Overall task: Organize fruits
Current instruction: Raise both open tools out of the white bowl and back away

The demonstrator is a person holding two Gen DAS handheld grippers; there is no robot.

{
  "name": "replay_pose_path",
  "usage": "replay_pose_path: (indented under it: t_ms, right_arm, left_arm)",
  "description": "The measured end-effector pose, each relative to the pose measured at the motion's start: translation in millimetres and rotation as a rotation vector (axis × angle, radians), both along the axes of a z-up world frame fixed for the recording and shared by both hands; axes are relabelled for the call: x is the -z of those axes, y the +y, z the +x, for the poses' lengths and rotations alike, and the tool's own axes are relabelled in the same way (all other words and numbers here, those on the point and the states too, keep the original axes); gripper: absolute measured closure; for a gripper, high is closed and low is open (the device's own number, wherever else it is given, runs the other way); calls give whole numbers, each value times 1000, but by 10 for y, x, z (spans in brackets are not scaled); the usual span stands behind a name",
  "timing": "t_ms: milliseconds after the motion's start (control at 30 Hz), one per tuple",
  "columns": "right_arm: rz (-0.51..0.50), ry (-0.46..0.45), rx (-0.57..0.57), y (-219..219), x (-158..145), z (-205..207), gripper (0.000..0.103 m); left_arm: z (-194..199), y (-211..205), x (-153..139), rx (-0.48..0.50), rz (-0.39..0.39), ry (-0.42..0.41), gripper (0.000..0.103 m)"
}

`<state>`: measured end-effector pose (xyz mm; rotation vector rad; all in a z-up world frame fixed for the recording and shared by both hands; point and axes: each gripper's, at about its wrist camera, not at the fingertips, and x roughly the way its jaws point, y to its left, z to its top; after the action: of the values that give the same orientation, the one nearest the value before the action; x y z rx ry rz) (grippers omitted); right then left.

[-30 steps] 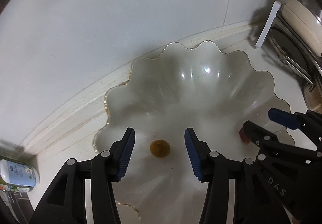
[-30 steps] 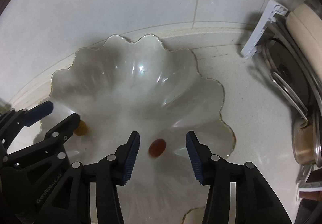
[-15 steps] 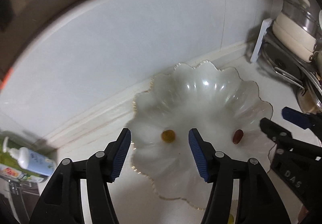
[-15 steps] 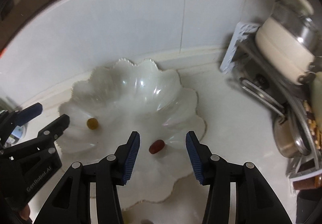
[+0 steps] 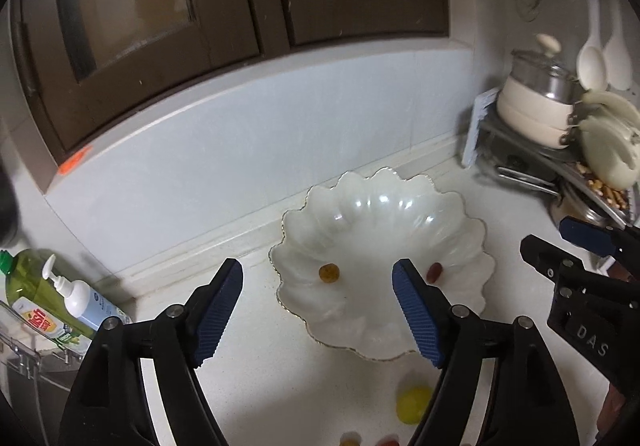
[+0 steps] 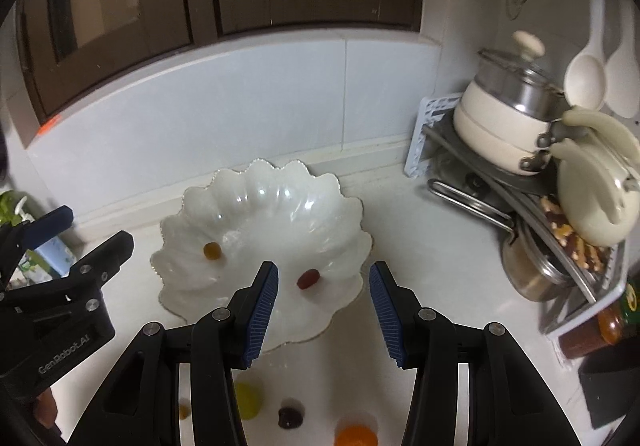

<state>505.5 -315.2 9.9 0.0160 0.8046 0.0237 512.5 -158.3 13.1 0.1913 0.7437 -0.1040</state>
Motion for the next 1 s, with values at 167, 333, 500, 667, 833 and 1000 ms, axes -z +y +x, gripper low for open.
replay_pose_path:
  t_ms: [167,333,500,667,833,1000]
  right_arm:
    - [16,-52,9,-14,-85,-291,54]
    - [21,-84,14,6,-139,-565,54]
    - [28,-108,21,-2,-132,-804,54]
    - [21,-135,30,-12,-117,-1041,54]
    - [3,-160,27,17,-112,-1282,54]
    - [-9,-197,30,42,-123,-1498,54]
  left_arm:
    - [-290,-1,-80,20,7,-47,26]
    - [-537,-6,-133,34,3,-78,26]
    - [-785,57,-126,37,-22,-95,26]
    - [-1012,75,-116,40,-17,-128,26]
    - [-1219,84,-87,53,-20,-139,26]
    - [-1405,125,-62,56,-42,-141,26]
